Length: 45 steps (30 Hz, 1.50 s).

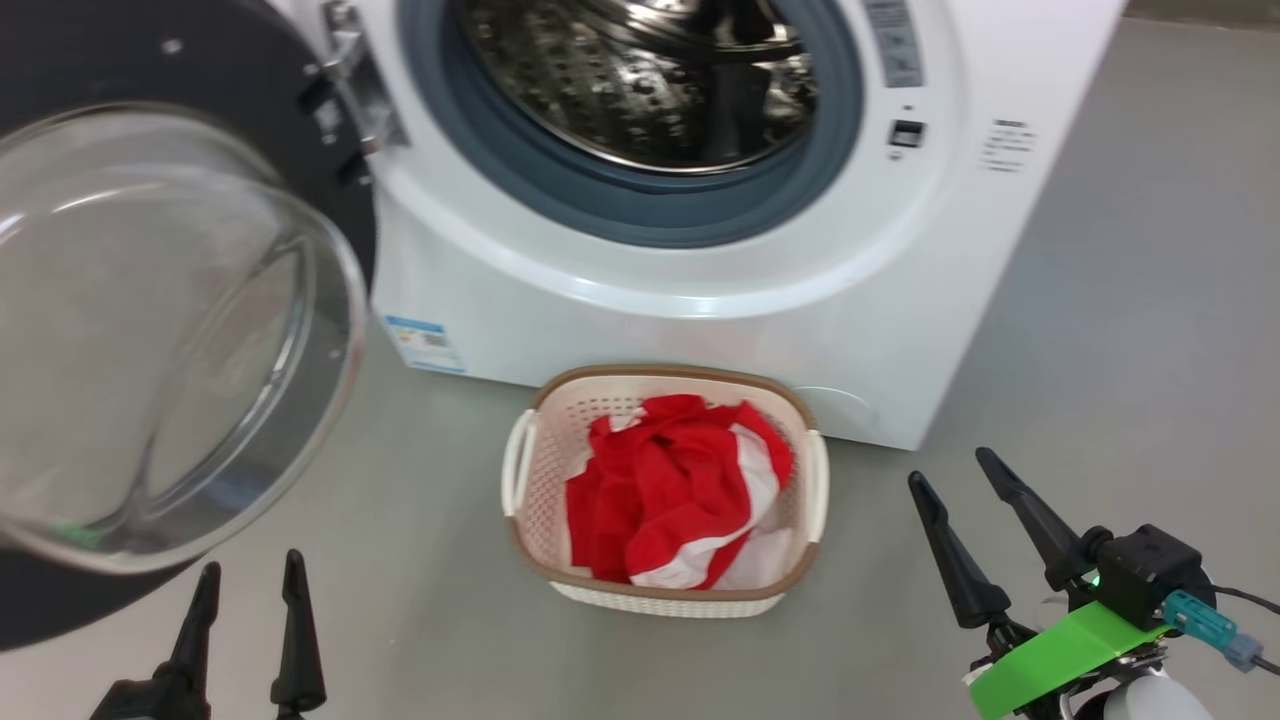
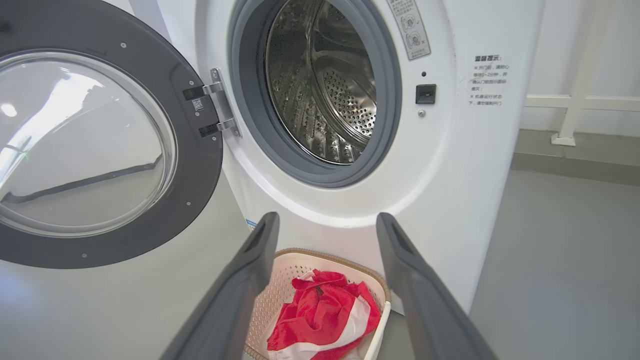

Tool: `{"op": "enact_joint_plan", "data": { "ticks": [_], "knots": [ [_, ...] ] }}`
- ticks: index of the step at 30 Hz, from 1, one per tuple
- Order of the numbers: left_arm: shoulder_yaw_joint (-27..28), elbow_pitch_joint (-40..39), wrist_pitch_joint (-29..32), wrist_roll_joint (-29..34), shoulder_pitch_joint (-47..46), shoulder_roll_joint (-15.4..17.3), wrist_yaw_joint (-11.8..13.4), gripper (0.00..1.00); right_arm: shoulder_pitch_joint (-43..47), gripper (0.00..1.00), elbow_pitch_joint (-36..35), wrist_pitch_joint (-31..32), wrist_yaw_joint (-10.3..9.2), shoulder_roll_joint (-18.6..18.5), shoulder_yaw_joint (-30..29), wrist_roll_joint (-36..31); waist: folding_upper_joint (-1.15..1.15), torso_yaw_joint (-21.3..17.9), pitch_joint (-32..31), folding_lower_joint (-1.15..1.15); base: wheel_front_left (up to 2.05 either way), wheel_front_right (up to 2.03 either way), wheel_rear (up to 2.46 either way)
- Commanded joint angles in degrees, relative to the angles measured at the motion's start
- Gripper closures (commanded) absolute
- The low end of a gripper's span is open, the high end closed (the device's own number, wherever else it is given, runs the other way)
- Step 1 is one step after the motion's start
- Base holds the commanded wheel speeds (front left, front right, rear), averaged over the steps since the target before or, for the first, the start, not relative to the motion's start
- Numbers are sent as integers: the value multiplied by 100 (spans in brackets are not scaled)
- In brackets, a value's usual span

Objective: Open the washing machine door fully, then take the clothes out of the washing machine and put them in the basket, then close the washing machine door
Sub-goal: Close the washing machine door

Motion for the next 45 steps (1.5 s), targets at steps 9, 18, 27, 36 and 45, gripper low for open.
{"op": "enact_joint_plan", "data": {
  "ticks": [9, 18, 27, 36, 45],
  "knots": [
    [-107, -310, -47, -295, 73, 93, 262, 0, -188, 0, -46, -68, 9, -237, 386, 41, 0, 985, 11, 0, 0, 0, 0],
    [-284, -398, -47, -463, 182, 93, 421, 0, -281, 0, -4, -68, 9, -340, 555, 62, 0, 1408, 28, 0, 0, 0, 0],
    [-331, -520, -47, -581, 285, 93, 537, 0, -434, 0, 48, -68, 9, -372, 770, 88, 0, 1476, 84, 0, 0, 0, 0],
    [-352, -614, -47, -637, 312, 93, 602, 0, -537, 0, 86, -68, 9, -427, 877, 135, 0, 1490, 136, 0, 0, 0, 0],
    [99, -1307, -47, -1062, -25, 93, 248, 100, -483, 0, 61, -68, 9, -402, 809, 132, 0, 1497, 143, 0, 0, 0, 0]
  ]
}}
